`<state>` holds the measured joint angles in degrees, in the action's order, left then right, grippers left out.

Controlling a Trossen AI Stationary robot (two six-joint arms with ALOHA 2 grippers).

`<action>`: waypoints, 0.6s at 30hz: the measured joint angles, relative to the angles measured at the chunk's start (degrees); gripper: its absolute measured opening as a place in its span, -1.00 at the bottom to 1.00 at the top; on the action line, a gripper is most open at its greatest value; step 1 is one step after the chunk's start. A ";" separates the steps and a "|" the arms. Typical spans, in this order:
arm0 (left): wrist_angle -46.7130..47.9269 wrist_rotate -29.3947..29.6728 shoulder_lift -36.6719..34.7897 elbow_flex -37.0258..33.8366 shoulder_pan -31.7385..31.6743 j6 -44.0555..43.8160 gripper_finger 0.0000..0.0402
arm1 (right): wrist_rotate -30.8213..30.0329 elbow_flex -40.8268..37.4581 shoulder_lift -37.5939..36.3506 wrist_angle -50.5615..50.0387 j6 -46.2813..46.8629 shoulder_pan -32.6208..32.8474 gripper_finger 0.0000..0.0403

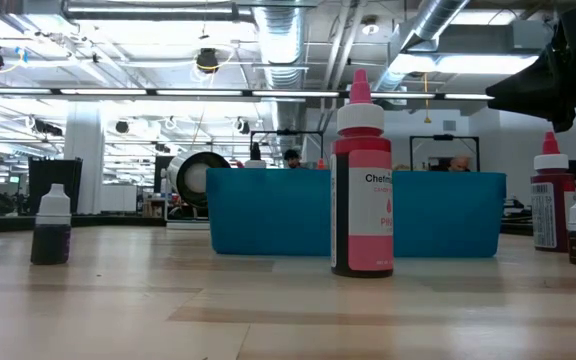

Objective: Pick & Place food coloring
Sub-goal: Put the large orange food coloring bottle into the blue bin

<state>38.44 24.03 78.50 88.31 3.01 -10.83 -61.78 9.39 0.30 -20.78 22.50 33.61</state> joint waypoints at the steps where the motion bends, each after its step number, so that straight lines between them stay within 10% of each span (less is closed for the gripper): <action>1: -1.13 -0.04 0.02 0.00 0.00 0.77 0.40 | 0.01 0.00 0.01 0.00 0.00 0.02 -0.39; 18: -7.65 -0.19 0.24 -6.38 -0.15 1.34 0.40 | 0.00 0.00 0.00 -0.02 0.00 0.00 -0.39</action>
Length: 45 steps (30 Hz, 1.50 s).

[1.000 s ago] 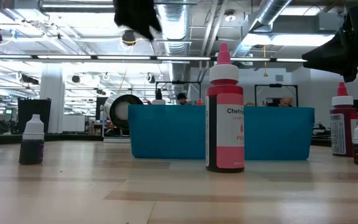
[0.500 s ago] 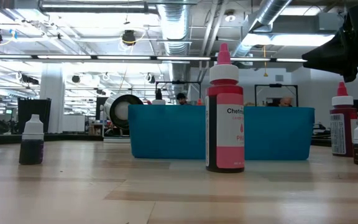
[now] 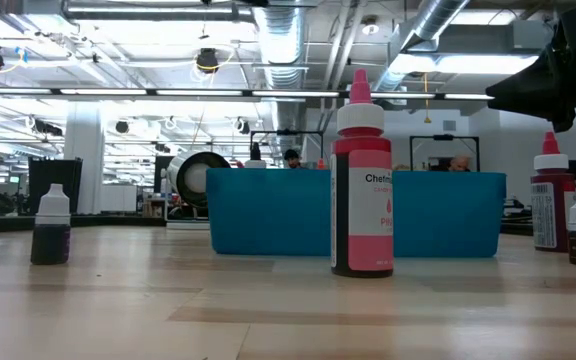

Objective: Pick & Place food coloring
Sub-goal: Put the large orange food coloring bottle into the blue bin

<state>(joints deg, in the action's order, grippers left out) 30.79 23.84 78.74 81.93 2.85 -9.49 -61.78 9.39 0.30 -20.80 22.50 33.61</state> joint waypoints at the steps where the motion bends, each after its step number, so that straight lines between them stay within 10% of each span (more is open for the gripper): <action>1: -1.97 -0.06 0.00 -1.74 0.00 -0.08 0.40 | 0.00 0.00 0.00 0.00 0.00 0.00 -0.39; 21: -28.88 -5.50 0.42 -26.78 -7.70 -6.09 0.40 | 0.02 0.00 0.00 -0.02 0.00 0.01 -0.39; 45: -14.05 -16.24 18.16 -7.12 -15.32 8.94 0.40 | 0.03 0.00 0.02 -0.20 1.46 0.02 -0.39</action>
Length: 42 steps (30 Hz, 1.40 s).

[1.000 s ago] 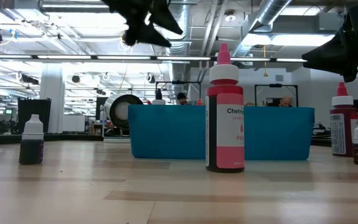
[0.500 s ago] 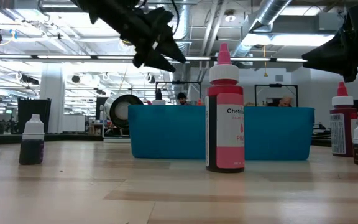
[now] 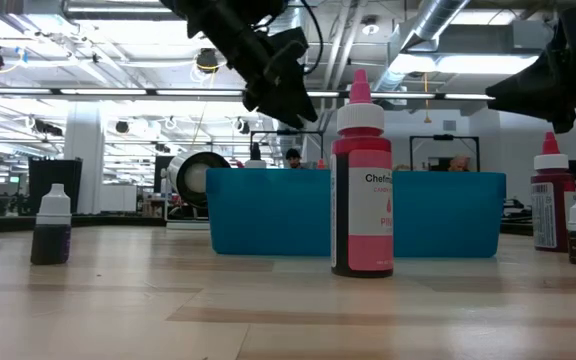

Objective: Pick & Place food coloring
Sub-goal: Put the large orange food coloring bottle into the blue bin

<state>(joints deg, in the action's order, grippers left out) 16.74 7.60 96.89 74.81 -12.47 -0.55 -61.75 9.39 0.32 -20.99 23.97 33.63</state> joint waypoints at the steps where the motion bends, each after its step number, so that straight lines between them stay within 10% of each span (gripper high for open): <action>1: 0.18 -0.27 0.73 1.08 -0.01 0.65 0.40 | -0.01 0.00 -0.01 0.01 0.02 -0.02 -0.39; 42: 2.20 -6.91 7.40 4.43 -1.16 2.44 0.40 | 5.49 0.00 -0.02 -6.65 0.02 -0.02 -0.40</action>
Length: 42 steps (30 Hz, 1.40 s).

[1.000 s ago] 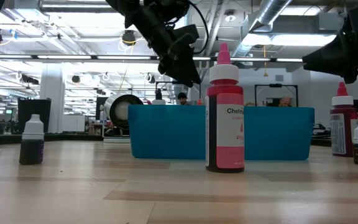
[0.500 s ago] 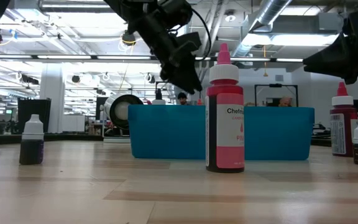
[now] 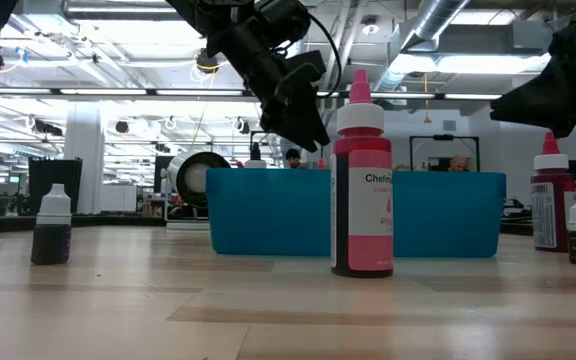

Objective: Pick & Place food coloring
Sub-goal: Put the large orange food coloring bottle into the blue bin

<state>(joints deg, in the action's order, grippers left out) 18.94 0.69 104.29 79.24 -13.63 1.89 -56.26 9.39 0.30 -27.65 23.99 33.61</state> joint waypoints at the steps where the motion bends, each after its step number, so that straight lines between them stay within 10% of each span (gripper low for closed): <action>1: -0.05 0.00 0.00 0.00 -0.12 0.00 0.40 | 0.93 0.00 0.01 -0.30 0.00 0.00 -0.40; 42: 5.97 0.55 9.42 8.04 -3.13 1.92 0.29 | 3.65 0.09 0.07 -3.38 1.07 0.00 -0.40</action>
<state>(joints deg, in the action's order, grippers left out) 24.92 1.24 113.71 87.29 -16.75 3.81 -52.60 9.47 0.36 -31.03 25.06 33.61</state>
